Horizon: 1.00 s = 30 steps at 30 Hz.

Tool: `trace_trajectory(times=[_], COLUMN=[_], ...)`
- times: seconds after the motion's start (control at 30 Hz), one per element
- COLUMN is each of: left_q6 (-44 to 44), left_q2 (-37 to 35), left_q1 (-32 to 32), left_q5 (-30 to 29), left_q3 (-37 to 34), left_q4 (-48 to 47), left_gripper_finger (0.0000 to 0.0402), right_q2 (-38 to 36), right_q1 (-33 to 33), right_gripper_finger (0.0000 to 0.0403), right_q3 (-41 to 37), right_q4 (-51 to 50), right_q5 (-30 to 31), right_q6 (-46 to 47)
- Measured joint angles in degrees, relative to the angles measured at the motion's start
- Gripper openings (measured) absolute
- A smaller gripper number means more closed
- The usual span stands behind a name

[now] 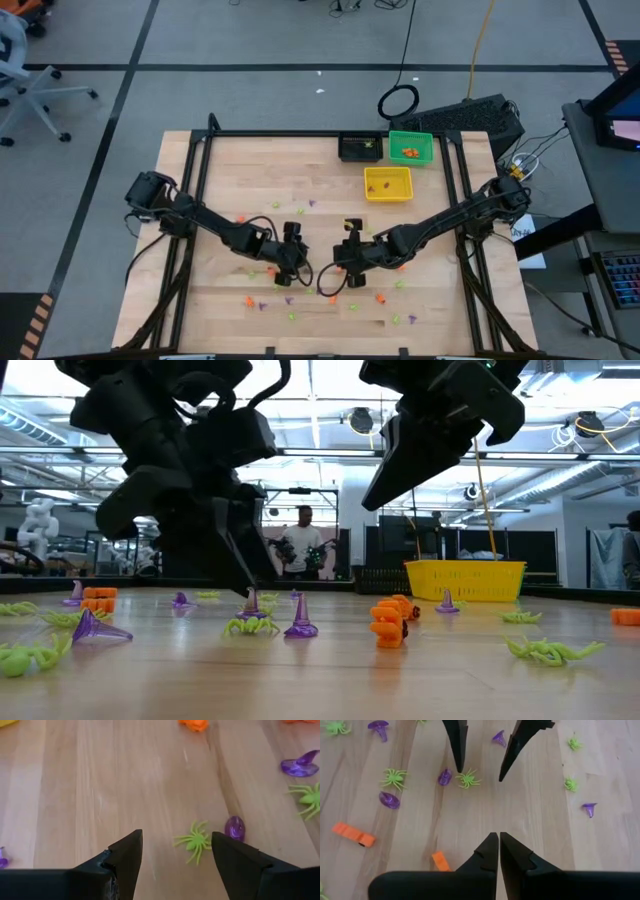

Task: Sort Halloween decoration
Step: Put the green spider toy into the black basket

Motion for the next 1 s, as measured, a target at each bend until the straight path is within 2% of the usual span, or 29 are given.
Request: trace_trajectory(times=[0.23,0.37,0.5,0.67,0.9,1.0], left_q6=[1.5,1.2,0.1,-0.5,-1.0,-2.1], left_q2=[0.0,0.1,0.4,0.4,0.4,0.0], left_q1=[1.5,1.9,1.6,1.5,1.6,1.7], left_q5=[0.0,3.0,2.7,0.8,-10.8,-8.3], left_q3=[0.0,-0.3,-1.2,-1.2,-1.2,-1.2], left_q4=[0.0,-0.2,0.2,1.9,0.3,0.4], left_gripper_finger=[0.0235,0.0235,0.0235,0.0235,0.0235,0.0235], right_q2=[0.0,0.0,0.0,0.0,0.0,0.0], right_q1=[0.3,1.1,1.8,1.9,1.9,1.9], right_gripper_finger=[0.0002,0.0002,0.0002,0.0002,0.0002,0.0002], right_q3=[0.0,0.0,0.0,0.0,0.0,0.0], right_q4=[-0.3,-0.4,-0.5,-0.5,-0.8,-1.1], right_q5=[0.0,0.0,0.0,0.0,0.1,0.1], right_q6=[2.3,2.7,2.7,2.3,1.2,1.2])
